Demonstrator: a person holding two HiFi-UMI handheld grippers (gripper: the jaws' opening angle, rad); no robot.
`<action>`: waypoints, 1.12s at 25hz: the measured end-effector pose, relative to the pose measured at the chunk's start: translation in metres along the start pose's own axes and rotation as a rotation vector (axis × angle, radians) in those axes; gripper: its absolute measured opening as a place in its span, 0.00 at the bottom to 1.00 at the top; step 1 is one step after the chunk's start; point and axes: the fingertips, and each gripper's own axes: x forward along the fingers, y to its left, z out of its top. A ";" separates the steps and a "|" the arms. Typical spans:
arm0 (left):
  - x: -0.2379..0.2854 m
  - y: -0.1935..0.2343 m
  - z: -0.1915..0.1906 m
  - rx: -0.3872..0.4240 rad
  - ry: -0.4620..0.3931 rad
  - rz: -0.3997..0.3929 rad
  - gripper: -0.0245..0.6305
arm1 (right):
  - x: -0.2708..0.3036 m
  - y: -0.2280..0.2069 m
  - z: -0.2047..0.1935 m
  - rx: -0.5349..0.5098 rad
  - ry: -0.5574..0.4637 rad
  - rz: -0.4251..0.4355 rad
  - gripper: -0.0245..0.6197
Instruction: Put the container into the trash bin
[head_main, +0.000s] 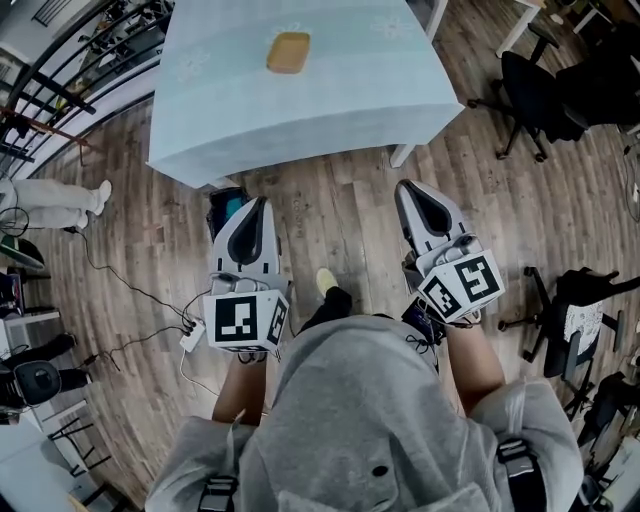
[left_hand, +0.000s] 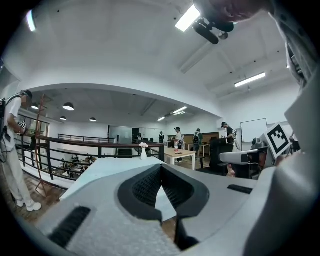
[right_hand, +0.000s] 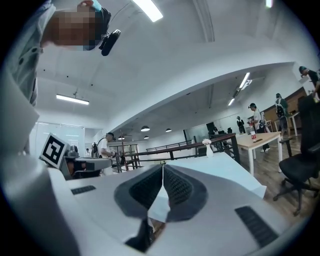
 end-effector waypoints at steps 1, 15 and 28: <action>0.003 0.004 0.000 -0.003 0.000 -0.003 0.07 | 0.005 0.000 0.002 -0.002 -0.003 -0.003 0.09; 0.022 0.046 0.002 -0.027 -0.024 -0.054 0.07 | 0.053 0.014 0.009 -0.005 -0.027 -0.042 0.09; 0.017 0.059 0.006 -0.037 -0.048 -0.059 0.07 | 0.071 0.036 0.010 -0.049 -0.030 0.004 0.09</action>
